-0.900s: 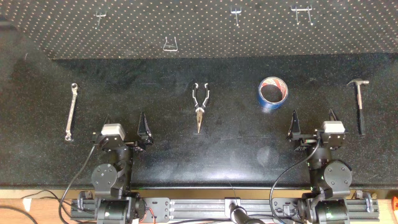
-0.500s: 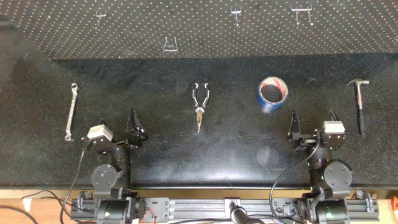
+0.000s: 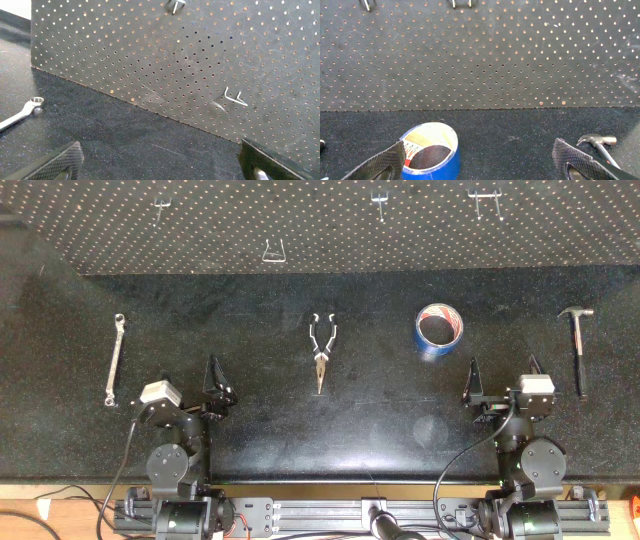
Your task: Place Tools Onto Pegboard
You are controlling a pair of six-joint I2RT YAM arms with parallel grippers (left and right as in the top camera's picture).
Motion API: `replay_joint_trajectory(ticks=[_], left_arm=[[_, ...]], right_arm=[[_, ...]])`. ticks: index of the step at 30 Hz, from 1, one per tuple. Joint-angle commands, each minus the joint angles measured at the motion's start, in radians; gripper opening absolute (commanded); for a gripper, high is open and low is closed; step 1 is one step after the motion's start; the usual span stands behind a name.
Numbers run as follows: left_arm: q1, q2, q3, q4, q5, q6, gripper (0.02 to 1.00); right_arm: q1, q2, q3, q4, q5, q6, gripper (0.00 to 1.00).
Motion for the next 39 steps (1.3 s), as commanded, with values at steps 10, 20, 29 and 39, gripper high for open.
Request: replay_joint_trajectory(ticks=[10,20,29,39], left_arm=[[-0.005,-0.006,-0.002,-0.003,-0.027,-0.012,0.998],[-0.005,-0.006,-0.002,-0.007,0.034,-0.013,0.996],[0.381,0.771,0.777,-0.731,-0.095,0.774,1.0],[0.768,1.601,1.249,-1.085,0.219,0.914,1.0]], right_arm=[[-0.005,-0.01,-0.005,-0.002,0.019,0.014,0.958],[-0.005,-0.01,-0.005,-0.002,0.019,0.014,0.958],[-0.005,-0.01,-0.005,-0.002,0.019,0.014,0.958],[-0.005,-0.01,-0.005,-0.002,0.019,0.014,0.958]])
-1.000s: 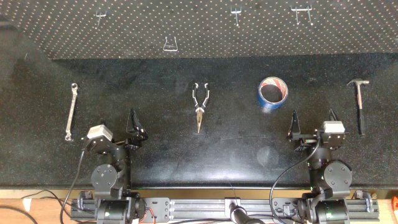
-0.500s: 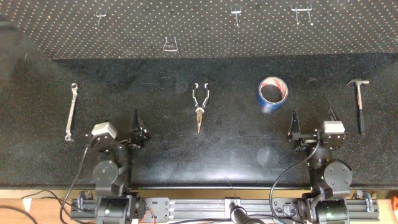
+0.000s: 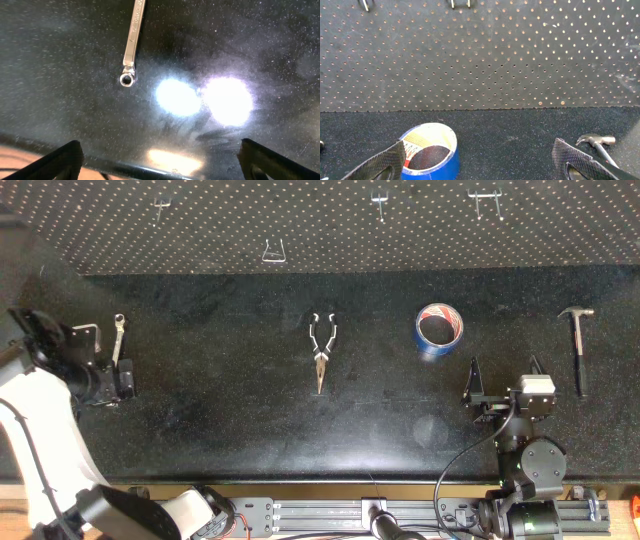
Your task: Place Tools Onto Pegboard
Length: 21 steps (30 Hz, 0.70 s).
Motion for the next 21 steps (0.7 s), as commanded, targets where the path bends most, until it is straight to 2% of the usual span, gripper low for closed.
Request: replay_joint_trajectory(ticks=[1,4,8,15,21], left_arm=[[0.097,0.272,0.102,0.002,0.084,0.155,1.0],[0.1,0.391,0.189,0.009,0.077,0.194,1.0],[0.096,0.494,0.266,0.053,0.024,0.285,0.998],[0.073,0.58,0.269,0.116,0.024,0.278,1.0],[0.026,0.628,0.269,0.146,0.005,0.204,1.0]], right_arm=[[-0.005,-0.007,-0.005,-0.002,0.016,0.014,0.958],[-0.005,-0.007,-0.005,-0.002,0.016,0.015,0.958],[-0.005,-0.007,-0.005,-0.003,0.016,0.014,0.958],[-0.005,-0.007,-0.005,-0.002,0.016,0.014,0.958],[-0.005,-0.007,-0.005,-0.002,0.016,0.014,0.958]])
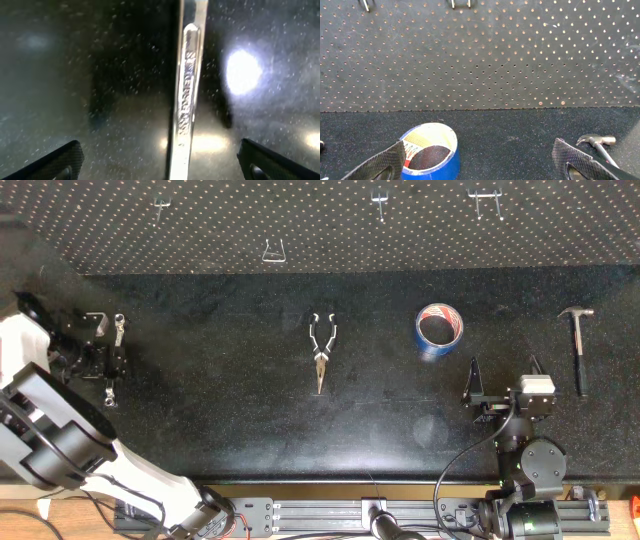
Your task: Place Tools Onto Pegboard
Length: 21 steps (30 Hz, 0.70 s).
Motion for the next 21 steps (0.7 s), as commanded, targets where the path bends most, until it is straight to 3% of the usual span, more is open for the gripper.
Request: replay_joint_trajectory(ticks=[1,4,5,6,7,8,14,17,21], left_arm=[[-0.026,0.049,0.019,0.009,-0.015,-0.062,1.0],[-0.026,0.049,0.019,0.016,-0.011,-0.086,0.993],[-0.026,0.049,0.019,0.014,-0.011,-0.086,0.796],[-0.025,0.051,0.019,0.01,-0.011,-0.097,0.454],[-0.025,0.059,0.019,0.005,-0.011,-0.126,0.211],[-0.025,0.063,0.018,0.005,-0.011,-0.149,0.029],[-0.026,-0.027,0.01,0.043,-0.001,-0.198,0.029],[-0.026,-0.26,-0.062,0.153,0.0,-0.298,0.027],[-0.066,-0.697,-0.396,0.444,0.027,-0.333,0.027]], right_arm=[[-0.005,-0.007,-0.004,-0.003,0.016,0.014,0.958],[-0.005,-0.007,-0.004,-0.002,0.016,0.014,0.958],[-0.005,-0.007,-0.004,-0.002,0.016,0.014,0.958],[-0.005,-0.007,-0.004,-0.002,0.016,0.014,0.958],[-0.005,-0.007,-0.004,-0.003,0.016,0.014,0.958],[-0.005,-0.007,-0.004,-0.003,0.016,0.014,0.958],[-0.005,-0.007,-0.004,-0.002,0.016,0.014,0.958],[-0.005,-0.007,-0.004,-0.002,0.016,0.014,0.958],[-0.005,-0.007,-0.004,-0.003,0.016,0.014,0.958]])
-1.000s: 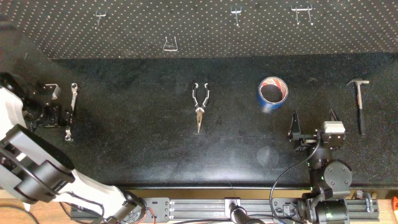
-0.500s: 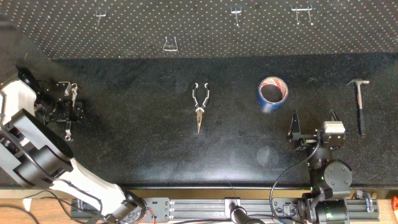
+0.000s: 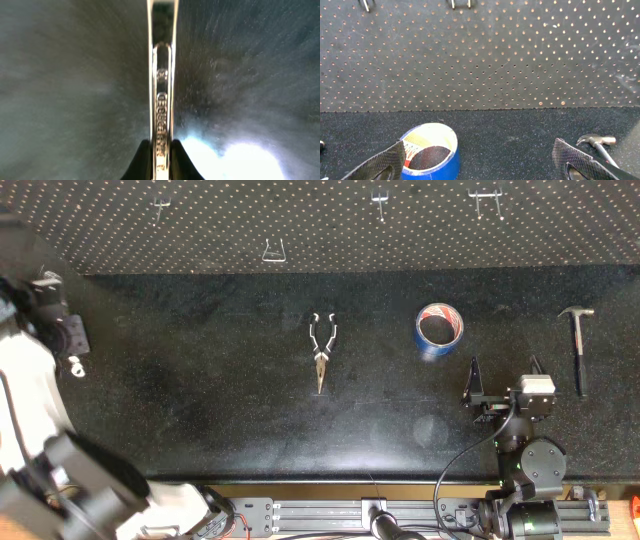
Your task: Place Tools Onto Pegboard
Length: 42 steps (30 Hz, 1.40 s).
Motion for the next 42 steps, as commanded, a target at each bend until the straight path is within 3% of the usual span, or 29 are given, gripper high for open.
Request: replay_joint_trajectory(ticks=[1,5,7,18,42], left_arm=[[-0.109,-0.481,-0.346,0.189,0.031,-0.059,0.027],[-0.431,-0.668,-0.415,0.2,0.012,-0.261,0.027],[-0.535,-0.666,-0.415,0.249,0.011,-0.27,0.027],[-0.534,-0.465,-0.414,0.425,0.013,-0.292,0.029],[-0.515,-0.446,-0.413,0.446,-0.03,-0.345,0.027]], right_arm=[[-0.005,-0.007,-0.005,-0.004,0.016,0.015,0.958],[-0.005,-0.007,-0.005,-0.004,0.016,0.014,0.958],[-0.005,-0.007,-0.005,-0.004,0.016,0.014,0.958],[-0.005,-0.007,-0.005,-0.004,0.016,0.014,0.958],[-0.005,-0.007,-0.005,-0.004,0.016,0.014,0.958]])
